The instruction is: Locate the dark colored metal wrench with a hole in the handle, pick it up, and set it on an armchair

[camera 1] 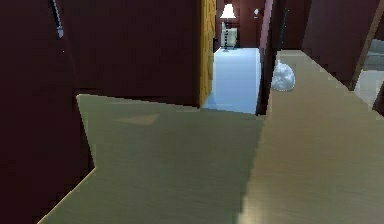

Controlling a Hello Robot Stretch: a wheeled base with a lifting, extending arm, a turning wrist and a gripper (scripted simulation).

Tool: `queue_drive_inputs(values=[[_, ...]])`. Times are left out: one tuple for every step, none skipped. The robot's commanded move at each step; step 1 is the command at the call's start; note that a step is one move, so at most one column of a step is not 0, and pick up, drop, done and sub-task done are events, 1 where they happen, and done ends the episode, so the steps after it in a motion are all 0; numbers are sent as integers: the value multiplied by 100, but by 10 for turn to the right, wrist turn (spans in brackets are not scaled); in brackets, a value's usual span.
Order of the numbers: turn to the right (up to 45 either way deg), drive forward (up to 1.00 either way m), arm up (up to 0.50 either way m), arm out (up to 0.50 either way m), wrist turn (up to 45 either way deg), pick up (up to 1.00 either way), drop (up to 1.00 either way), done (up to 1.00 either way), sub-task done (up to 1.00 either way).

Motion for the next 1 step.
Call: queue_drive_inputs(values=[[90,0,0,0,0,0,0,0,0]])
